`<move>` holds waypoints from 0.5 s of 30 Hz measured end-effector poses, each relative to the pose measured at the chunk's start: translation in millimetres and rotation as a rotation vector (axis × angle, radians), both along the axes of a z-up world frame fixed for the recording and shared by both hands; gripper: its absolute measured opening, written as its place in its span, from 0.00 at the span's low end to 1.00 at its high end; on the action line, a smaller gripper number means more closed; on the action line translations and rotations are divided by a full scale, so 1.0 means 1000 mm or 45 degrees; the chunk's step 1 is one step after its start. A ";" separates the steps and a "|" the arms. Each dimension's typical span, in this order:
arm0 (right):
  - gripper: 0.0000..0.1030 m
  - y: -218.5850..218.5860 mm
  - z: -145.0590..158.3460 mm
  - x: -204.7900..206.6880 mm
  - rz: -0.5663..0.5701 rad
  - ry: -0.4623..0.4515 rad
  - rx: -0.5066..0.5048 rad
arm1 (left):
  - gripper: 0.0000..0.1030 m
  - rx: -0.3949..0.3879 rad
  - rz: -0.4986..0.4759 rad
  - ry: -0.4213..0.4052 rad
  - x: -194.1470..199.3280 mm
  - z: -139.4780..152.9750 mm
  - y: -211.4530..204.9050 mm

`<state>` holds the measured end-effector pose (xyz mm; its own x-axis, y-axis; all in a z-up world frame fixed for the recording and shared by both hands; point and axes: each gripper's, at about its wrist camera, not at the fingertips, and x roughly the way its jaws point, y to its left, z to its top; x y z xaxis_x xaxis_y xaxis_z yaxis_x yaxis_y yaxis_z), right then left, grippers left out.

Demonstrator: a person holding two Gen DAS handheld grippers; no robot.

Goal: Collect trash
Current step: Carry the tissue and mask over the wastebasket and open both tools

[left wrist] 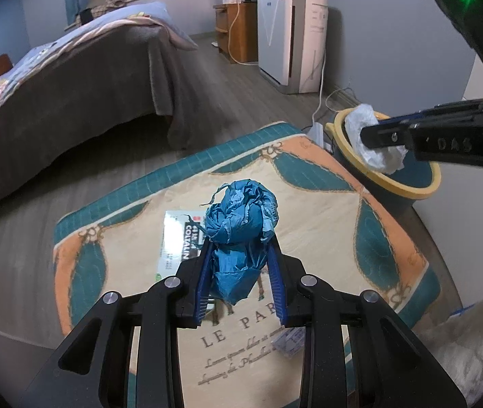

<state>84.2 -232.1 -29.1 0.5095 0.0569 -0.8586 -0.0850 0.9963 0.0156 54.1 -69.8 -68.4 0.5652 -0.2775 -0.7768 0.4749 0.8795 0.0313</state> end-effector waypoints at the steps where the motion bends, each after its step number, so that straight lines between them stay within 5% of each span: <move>1: 0.16 -0.003 0.001 0.000 -0.001 -0.003 0.001 | 0.31 0.004 -0.002 0.003 0.000 -0.002 -0.003; 15: 0.16 -0.051 0.006 0.003 -0.094 -0.032 0.029 | 0.31 0.058 -0.095 0.023 -0.002 -0.019 -0.060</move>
